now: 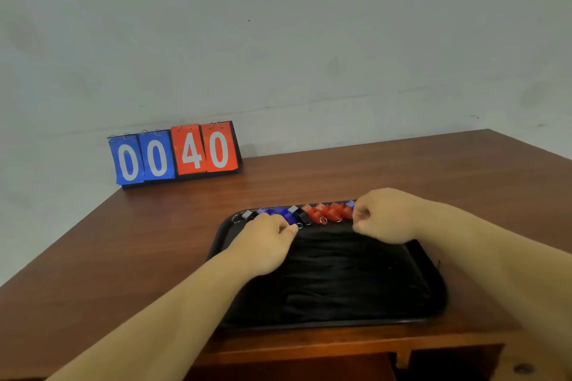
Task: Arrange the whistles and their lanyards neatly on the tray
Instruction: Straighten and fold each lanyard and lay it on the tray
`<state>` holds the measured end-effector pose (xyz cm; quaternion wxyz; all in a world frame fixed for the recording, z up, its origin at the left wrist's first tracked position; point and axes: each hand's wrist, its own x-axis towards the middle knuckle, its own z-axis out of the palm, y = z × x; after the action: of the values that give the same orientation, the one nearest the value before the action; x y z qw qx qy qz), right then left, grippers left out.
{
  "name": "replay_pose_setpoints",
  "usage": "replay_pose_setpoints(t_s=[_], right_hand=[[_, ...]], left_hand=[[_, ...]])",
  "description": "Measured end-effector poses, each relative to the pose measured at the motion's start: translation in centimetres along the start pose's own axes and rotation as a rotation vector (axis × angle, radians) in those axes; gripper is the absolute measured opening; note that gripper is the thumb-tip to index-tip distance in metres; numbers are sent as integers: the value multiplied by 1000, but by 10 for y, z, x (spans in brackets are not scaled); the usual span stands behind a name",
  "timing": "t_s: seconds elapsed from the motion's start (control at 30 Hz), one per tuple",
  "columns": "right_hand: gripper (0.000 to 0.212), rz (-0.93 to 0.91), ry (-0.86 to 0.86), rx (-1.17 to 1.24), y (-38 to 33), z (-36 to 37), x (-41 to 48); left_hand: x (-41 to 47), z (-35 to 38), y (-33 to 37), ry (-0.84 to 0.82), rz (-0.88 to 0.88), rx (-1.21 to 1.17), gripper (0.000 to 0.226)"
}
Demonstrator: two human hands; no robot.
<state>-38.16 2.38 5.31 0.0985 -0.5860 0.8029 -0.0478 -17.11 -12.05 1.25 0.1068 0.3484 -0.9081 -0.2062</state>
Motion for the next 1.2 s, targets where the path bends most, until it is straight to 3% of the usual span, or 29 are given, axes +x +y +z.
replay_pose_setpoints(t_s=[0.13,0.37,0.7,0.9,1.03,1.2], right_hand=[[34,-14,72,-54,-4,17,2],[22,-2,52,-31,0,24,-7],[26,1,-17,33,3,17,-36],[29,35,84,40,5,19,-54],[47,129,204,149,10,26,-59],[75,313,166,309,16,45,-69]], left_hand=[[-2,9,4,32,13,17,47],[-12,14,6,33,125,146,35],[-26,10,20,40,250,268,27],[-40,2,23,53,197,207,24],[-47,-2,14,120,116,153,21],[-60,-10,-14,227,-130,294,55]])
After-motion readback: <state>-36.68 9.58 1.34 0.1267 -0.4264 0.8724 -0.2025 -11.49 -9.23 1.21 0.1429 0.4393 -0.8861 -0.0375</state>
